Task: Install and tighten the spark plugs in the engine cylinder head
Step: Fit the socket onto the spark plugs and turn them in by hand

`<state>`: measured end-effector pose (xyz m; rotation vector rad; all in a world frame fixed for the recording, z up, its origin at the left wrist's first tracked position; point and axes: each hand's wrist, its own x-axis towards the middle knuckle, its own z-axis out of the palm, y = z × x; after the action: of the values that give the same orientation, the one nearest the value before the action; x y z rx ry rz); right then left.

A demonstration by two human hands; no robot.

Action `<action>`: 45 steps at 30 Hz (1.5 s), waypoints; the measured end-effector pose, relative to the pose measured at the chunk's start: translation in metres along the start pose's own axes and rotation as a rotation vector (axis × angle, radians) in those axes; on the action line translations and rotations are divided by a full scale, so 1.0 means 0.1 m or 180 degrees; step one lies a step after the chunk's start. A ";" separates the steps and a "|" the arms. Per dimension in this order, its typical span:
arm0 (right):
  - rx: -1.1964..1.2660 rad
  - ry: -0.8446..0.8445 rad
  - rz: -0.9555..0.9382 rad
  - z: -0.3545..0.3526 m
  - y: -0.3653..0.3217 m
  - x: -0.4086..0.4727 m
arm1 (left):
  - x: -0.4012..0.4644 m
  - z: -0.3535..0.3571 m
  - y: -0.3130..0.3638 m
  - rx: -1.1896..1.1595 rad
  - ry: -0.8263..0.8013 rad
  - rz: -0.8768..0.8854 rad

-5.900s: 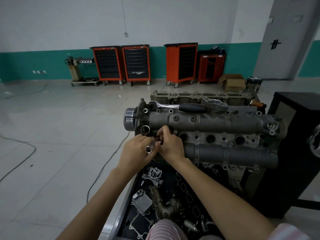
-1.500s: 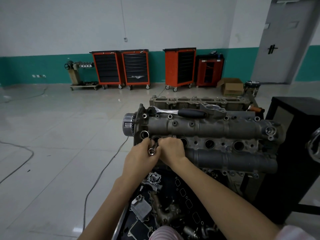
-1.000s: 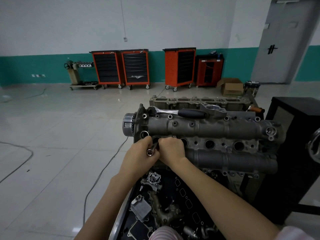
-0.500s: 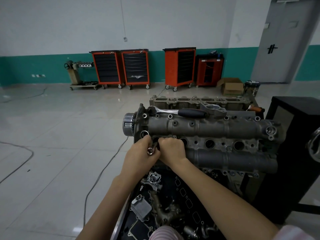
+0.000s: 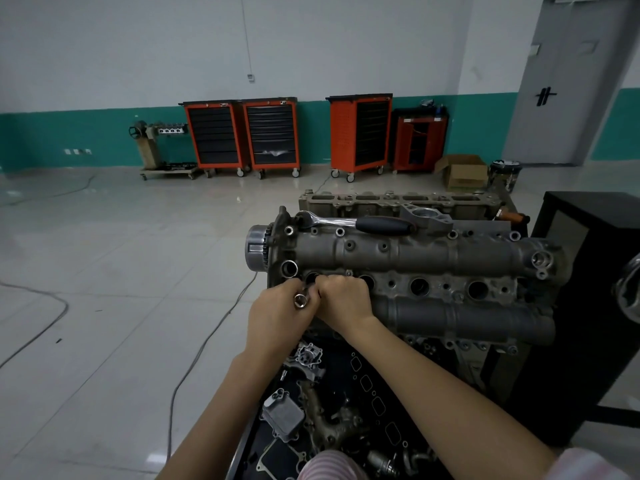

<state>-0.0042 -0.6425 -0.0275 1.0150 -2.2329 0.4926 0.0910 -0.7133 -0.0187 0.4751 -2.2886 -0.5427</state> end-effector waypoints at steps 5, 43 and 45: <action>-0.0056 -0.0525 -0.0177 0.06 0.05 0.03 | 0.03 0.01 -0.01 -0.0310 -0.0390 -0.0082; -0.0259 -0.0063 -0.0029 0.02 0.00 0.00 | 0.01 0.06 0.03 -0.0098 -0.0047 -0.0375; -0.0142 -0.0087 -0.0043 0.04 0.01 0.00 | 0.01 0.06 0.01 -0.0110 -0.0038 -0.0277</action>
<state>-0.0061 -0.6442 -0.0305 1.0190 -2.2495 0.4235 0.0858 -0.7113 -0.0212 0.5580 -2.2743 -0.6287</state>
